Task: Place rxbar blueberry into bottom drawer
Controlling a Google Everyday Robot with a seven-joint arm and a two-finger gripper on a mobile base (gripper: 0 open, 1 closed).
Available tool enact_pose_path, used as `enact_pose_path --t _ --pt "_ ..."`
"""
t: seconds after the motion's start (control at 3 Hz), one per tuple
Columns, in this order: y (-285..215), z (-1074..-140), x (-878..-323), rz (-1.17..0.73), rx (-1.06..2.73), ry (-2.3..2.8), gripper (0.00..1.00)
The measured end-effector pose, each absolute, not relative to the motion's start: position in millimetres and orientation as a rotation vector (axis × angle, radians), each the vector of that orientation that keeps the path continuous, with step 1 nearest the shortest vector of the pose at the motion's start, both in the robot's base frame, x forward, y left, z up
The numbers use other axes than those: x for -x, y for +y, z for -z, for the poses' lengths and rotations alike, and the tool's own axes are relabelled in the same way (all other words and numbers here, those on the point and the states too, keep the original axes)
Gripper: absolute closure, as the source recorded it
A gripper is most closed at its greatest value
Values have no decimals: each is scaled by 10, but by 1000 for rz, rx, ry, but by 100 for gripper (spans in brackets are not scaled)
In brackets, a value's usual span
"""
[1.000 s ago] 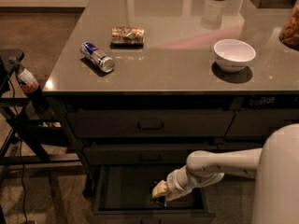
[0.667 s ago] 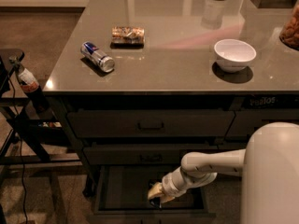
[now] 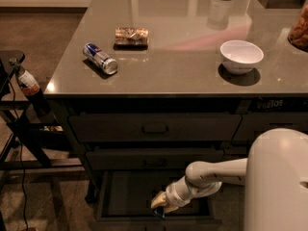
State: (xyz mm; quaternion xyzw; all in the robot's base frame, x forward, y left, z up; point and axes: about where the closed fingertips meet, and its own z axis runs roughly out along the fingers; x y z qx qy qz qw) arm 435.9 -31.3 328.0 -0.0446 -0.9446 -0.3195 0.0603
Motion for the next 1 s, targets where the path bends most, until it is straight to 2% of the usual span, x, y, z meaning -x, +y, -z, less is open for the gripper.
enact_pose_path --t 1.0 --pt "-297 -2391 -4641 915 407 -2877 100"
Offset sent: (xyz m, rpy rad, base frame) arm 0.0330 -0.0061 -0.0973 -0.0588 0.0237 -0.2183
